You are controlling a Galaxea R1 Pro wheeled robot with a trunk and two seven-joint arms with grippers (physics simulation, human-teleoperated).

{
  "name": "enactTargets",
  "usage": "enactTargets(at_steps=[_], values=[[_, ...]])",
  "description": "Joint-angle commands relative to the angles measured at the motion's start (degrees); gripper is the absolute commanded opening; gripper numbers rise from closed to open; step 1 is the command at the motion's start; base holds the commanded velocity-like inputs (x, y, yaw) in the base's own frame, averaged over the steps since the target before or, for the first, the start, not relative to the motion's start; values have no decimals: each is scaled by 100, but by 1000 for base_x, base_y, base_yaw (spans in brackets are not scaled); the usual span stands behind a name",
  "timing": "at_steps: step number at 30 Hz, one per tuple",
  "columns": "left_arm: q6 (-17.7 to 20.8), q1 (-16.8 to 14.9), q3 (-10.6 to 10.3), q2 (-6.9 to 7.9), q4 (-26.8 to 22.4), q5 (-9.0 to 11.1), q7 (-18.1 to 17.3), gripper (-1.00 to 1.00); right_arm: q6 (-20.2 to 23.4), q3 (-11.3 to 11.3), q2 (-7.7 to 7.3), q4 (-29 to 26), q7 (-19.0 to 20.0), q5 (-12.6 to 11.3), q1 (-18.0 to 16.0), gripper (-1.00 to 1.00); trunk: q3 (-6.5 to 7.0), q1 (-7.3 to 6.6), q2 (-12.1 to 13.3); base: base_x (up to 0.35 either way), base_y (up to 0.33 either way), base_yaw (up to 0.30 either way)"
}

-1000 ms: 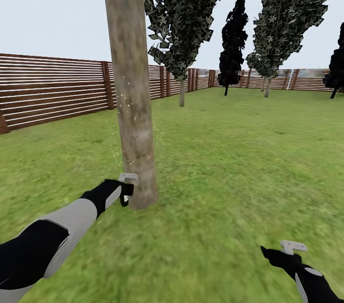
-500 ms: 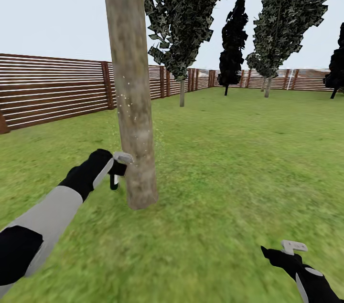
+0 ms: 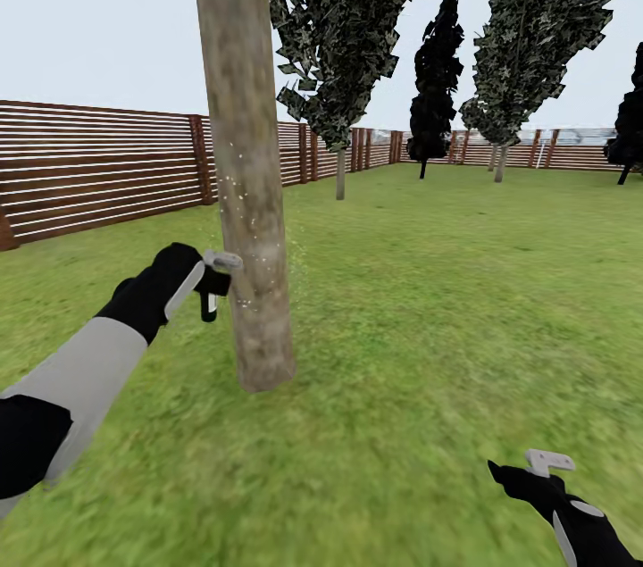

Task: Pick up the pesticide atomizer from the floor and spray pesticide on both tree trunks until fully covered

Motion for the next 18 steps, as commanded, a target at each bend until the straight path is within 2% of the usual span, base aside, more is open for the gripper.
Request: enactTargets(at_steps=[1,7,18], values=[[20,-81,0,0,0,6,0,-100,0,-2,-1,0,0,-1,1,100,0,0,0,0,0,0],[41,-449,0,0,0,11,0,-100,0,-2,-3,1,0,0,0,100,0,0,0,0,0,0],[74,-1488,3,-17,34,42,0,-100,0,-9,-5,0,0,0,0,100,0,0,0,0,0,0]])
